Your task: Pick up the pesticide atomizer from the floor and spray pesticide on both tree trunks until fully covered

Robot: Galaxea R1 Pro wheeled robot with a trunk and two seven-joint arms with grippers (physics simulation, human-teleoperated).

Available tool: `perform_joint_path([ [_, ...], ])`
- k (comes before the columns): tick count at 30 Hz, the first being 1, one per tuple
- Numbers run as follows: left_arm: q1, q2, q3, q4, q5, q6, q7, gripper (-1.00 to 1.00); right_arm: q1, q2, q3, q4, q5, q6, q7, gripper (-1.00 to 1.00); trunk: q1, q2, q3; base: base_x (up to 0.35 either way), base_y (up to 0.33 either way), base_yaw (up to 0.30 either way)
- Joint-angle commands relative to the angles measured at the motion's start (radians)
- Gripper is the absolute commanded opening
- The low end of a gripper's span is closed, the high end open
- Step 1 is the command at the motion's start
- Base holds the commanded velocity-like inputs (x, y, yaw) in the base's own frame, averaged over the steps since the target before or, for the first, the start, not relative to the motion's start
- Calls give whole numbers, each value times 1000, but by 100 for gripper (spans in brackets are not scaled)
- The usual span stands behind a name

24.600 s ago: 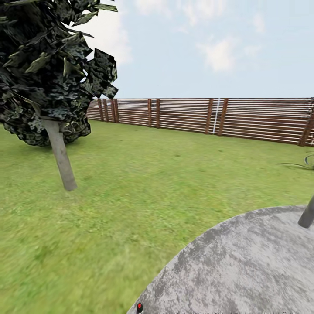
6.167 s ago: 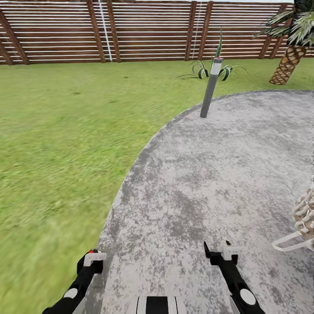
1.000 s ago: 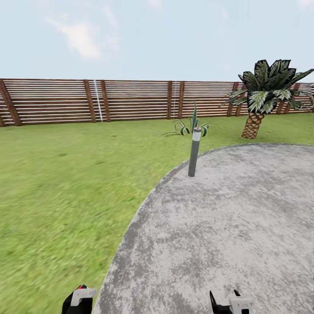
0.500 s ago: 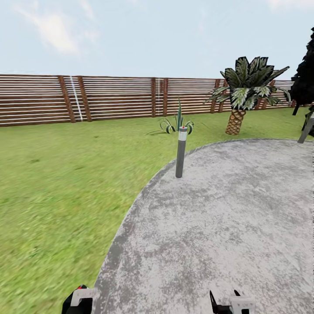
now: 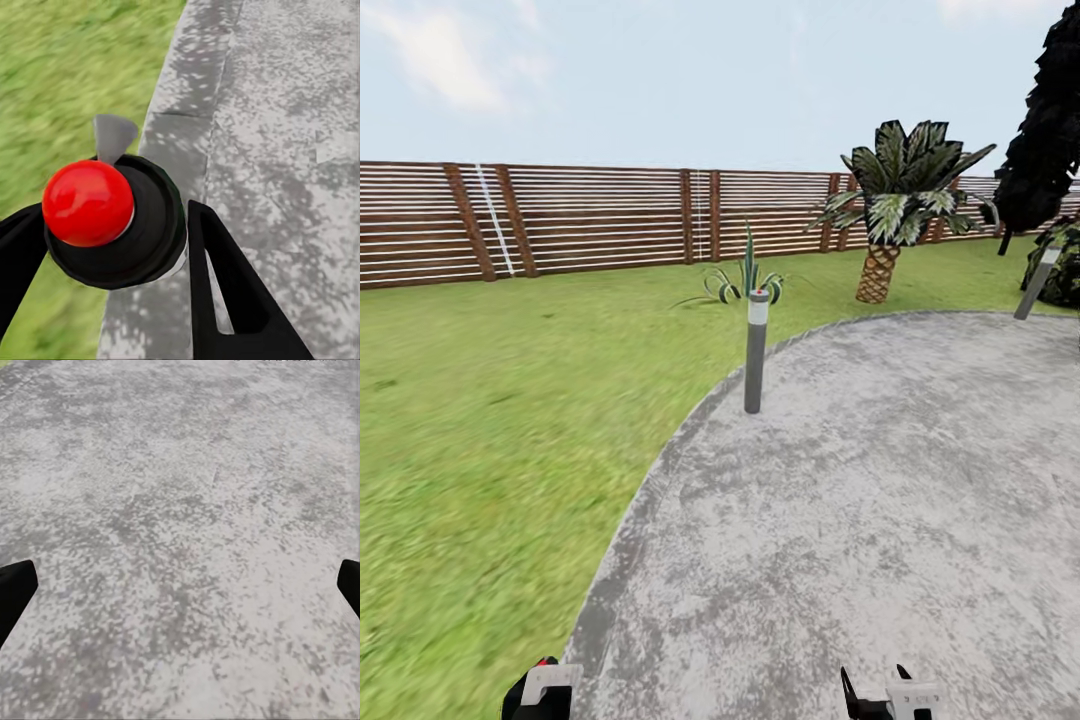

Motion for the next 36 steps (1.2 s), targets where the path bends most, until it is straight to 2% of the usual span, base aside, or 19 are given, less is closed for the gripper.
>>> perform_joint_path([
  [1,0,0,0,0,0,0,0,-100,0,0,0,0,0,0,0,100,0,0,-1,340,0,-22],
  [13,0,0,0,0,0,0,0,-100,0,0,-1,0,0,0,-3,100,0,0,-2,340,0,-28],
  [36,0,0,0,0,0,-2,0,-100,0,0,-2,2,1,0,-3,100,0,0,-13,340,0,-274],
])
